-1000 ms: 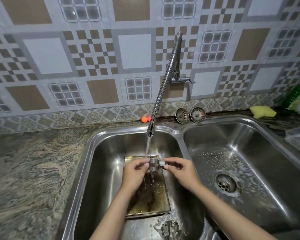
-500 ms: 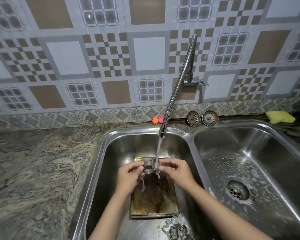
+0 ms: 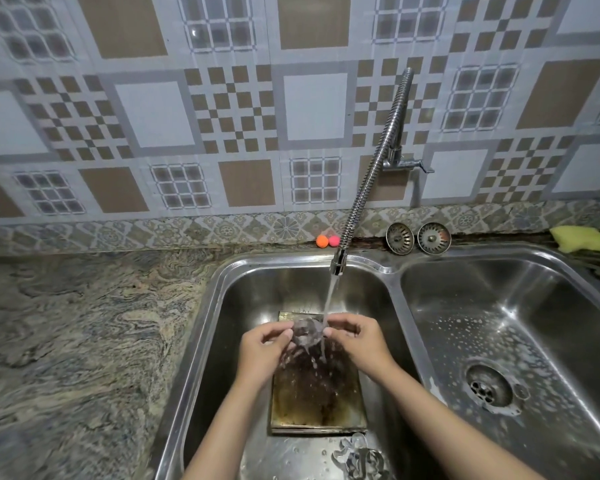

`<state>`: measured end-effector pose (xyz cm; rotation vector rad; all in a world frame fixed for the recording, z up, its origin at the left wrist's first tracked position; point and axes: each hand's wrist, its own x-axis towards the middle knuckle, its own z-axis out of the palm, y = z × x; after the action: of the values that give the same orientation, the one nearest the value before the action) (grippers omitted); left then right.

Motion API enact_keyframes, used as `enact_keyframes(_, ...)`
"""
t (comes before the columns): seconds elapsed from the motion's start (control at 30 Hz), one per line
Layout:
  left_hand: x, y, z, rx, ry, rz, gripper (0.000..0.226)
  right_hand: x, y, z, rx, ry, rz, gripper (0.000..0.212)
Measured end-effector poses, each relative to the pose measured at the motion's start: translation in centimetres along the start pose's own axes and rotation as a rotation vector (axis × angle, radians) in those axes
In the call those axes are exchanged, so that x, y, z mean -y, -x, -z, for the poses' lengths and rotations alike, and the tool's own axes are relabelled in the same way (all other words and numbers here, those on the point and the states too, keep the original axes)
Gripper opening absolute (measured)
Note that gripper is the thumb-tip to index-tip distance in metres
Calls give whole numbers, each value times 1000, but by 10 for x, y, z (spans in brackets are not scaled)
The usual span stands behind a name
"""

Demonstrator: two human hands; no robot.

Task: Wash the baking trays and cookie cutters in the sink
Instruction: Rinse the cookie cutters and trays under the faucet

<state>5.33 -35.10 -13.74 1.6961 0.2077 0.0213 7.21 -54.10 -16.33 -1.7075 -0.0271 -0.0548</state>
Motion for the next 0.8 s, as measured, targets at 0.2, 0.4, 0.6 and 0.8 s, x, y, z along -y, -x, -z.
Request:
enact_keyframes(0.2,-4,-1,-24,31,44,12,16,-2,0,18,-37,17,0,25)
enact_keyframes(0.4,-3,-3,-40,80,84,71,15,-9,0,33,-80,20,-13,25)
enact_keyframes(0.6,-6,-6,-46,94,111,135,15,-8,0,38,-90,19,-30,25)
enact_keyframes(0.8,-9,-5,-41,81,121,142,15,-5,-1,33,-81,33,-21,27)
